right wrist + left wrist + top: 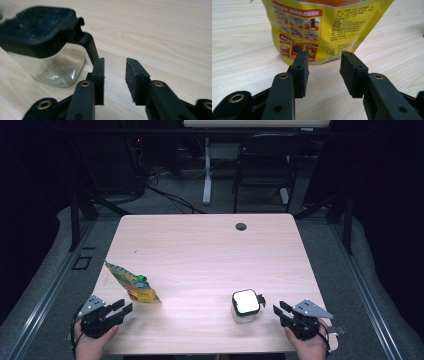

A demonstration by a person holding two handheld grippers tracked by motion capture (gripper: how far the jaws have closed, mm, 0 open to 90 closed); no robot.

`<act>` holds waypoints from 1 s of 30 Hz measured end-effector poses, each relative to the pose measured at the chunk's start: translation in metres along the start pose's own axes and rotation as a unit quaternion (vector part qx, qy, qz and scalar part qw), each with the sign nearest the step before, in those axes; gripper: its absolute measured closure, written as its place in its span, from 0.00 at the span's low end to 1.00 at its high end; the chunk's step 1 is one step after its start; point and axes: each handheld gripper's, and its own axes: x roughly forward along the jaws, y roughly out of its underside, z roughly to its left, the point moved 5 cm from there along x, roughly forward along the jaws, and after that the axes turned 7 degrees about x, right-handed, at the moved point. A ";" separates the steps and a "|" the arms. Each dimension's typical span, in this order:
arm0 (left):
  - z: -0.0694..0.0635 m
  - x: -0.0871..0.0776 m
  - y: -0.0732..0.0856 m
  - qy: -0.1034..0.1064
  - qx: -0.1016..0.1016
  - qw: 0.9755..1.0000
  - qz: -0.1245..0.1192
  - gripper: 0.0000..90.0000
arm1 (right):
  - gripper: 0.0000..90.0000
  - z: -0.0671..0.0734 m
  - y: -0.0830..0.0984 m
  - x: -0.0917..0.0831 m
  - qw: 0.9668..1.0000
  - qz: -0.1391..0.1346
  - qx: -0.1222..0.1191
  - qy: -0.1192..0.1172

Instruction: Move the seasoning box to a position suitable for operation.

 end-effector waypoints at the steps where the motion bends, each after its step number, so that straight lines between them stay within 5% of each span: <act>1: -0.002 0.002 -0.001 0.003 0.002 1.000 0.002 0.65 | 0.69 0.000 0.001 0.001 1.000 -0.003 -0.007 0.003; 5: -0.006 0.003 -0.002 0.010 0.001 1.000 0.002 0.65 | 0.67 -0.001 0.003 0.004 1.000 0.012 -0.009 0.002; 15: -0.013 0.003 -0.003 0.016 0.014 1.000 0.001 0.64 | 0.75 0.009 0.003 0.011 0.999 0.024 -0.019 -0.018; 30: -0.018 0.002 -0.001 0.032 0.022 0.999 0.007 0.71 | 0.89 0.025 -0.002 0.029 0.998 0.042 -0.046 -0.017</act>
